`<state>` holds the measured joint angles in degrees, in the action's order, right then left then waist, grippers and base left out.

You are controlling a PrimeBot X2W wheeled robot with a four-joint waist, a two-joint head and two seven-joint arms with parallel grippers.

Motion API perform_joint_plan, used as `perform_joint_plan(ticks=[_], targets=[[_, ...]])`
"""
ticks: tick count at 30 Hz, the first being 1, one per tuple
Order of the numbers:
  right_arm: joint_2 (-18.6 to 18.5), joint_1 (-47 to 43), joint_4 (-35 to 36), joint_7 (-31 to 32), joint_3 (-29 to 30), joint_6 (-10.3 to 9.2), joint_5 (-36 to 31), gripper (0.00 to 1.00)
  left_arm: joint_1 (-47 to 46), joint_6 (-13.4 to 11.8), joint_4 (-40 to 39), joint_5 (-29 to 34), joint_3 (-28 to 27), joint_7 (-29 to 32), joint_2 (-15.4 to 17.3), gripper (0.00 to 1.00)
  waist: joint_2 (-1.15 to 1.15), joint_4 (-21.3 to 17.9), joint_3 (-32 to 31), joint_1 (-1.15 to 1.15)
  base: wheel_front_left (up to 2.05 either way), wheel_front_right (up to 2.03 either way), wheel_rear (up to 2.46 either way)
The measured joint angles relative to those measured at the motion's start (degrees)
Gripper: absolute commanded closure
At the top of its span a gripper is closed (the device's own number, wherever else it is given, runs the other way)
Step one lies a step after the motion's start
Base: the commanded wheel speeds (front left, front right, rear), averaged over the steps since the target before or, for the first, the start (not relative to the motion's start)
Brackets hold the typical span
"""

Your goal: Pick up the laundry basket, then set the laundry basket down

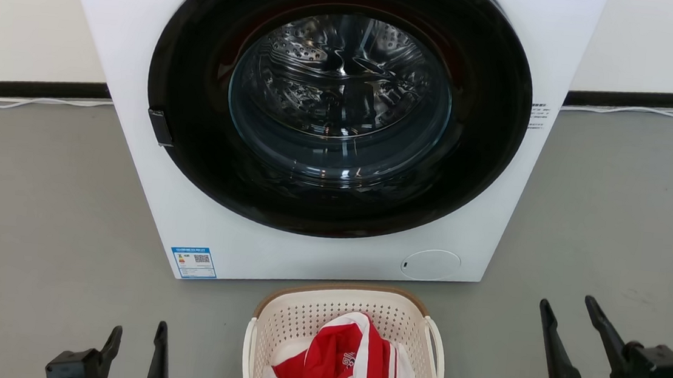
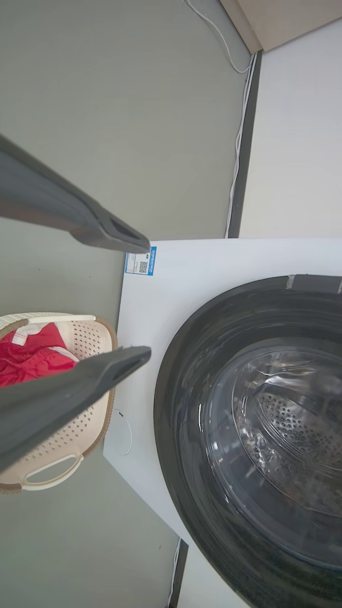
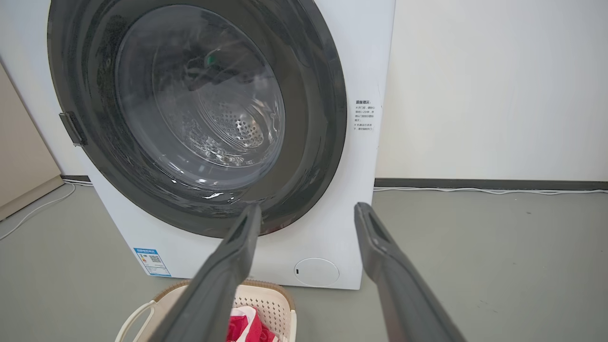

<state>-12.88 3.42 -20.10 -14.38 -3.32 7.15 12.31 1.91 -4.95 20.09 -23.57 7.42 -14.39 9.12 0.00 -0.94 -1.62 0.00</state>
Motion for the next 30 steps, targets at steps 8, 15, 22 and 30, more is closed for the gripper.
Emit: perform_joint_plan(ticks=[8, 15, 22, 30], targets=[[0.8, -2.9, 1.2, 0.0, 1.5, 0.0, -1.1, 1.0, 2.2, 0.9, -1.1, 1.3, -2.4, 0.0, -1.3, 1.0, 0.0, -0.4, -1.1, 0.0, 0.0, 0.0, 0.0], [3.1, -6.2, -2.8, 0.3, 1.0, -0.07, -0.4, 1.0, 4.4, 0.9, 3.0, 1.1, -1.7, 0.6, -3.1, 1.0, 0.0, -0.4, -1.1, 0.0, 0.0, 0.0, 0.0], [3.1, -6.1, -2.5, 1.4, 1.4, -0.07, 3.9, 1.0, 4.5, 1.0, 2.9, -2.8, -2.1, 1.8, -3.2, 1.0, 0.0, -0.3, -1.0, 0.03, 0.0, 0.0, 0.0], [3.9, -6.0, -2.2, 2.8, 1.8, -0.07, 9.1, 1.0, 4.4, 2.0, 2.4, -7.4, -2.8, 3.1, -3.4, 1.0, 0.0, -0.2, -0.7, 0.02, 0.0, 0.0, 0.0]])
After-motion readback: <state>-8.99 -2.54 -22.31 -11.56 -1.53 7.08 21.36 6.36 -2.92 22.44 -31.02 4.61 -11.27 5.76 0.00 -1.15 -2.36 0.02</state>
